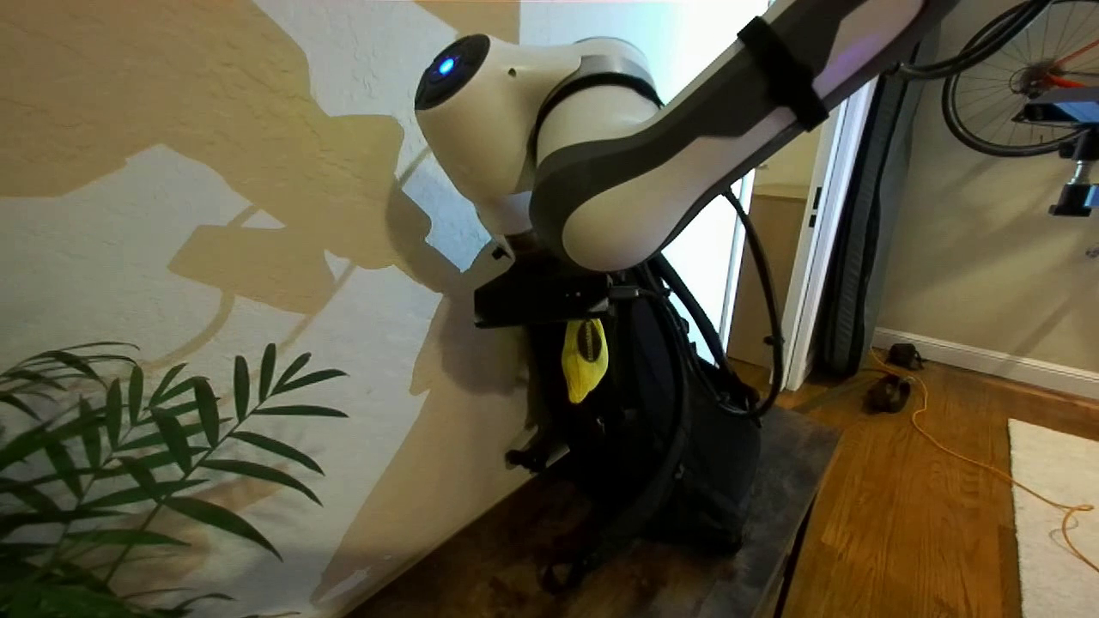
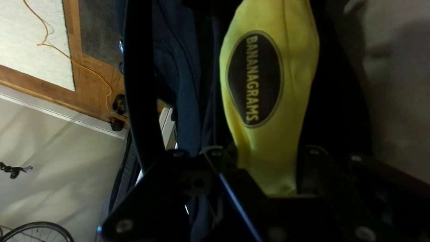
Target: Pick up the object and put it in the bag
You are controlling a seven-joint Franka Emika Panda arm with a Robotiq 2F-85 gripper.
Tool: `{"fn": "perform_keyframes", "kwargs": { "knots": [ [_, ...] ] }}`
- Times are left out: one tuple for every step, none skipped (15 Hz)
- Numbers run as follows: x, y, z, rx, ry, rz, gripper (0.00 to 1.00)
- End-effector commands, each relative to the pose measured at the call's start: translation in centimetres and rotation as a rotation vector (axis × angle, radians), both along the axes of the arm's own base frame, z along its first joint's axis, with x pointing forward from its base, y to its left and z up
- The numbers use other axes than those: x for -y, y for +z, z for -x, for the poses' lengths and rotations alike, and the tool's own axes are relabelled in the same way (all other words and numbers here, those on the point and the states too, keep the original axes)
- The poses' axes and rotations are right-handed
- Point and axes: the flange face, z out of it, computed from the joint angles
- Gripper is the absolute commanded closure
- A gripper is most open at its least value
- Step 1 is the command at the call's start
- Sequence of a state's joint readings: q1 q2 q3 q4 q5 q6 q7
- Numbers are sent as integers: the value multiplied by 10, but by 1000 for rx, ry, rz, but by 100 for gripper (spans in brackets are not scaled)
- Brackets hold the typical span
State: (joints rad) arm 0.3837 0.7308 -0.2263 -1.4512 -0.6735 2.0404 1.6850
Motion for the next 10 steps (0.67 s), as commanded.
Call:
{"fn": "perform_keyframes", "kwargs": {
  "knots": [
    [9, 21, 19, 16, -74, 30, 88],
    [10, 21, 20, 16, -87, 31, 88],
    [14, 20, 20, 14, -98, 25, 88],
    [18, 19, 21, 12, -110, 20, 88],
    [24, 16, 20, 8, -103, -10, 88],
    [31, 14, 19, 5, -104, -24, 88],
    [40, 11, 17, 4, -111, -28, 88],
    [50, 10, 16, 3, -113, -35, 88],
    [60, 8, 13, 4, -118, -39, 88],
    [69, 7, 11, 6, -124, -41, 88]
  ]
}}
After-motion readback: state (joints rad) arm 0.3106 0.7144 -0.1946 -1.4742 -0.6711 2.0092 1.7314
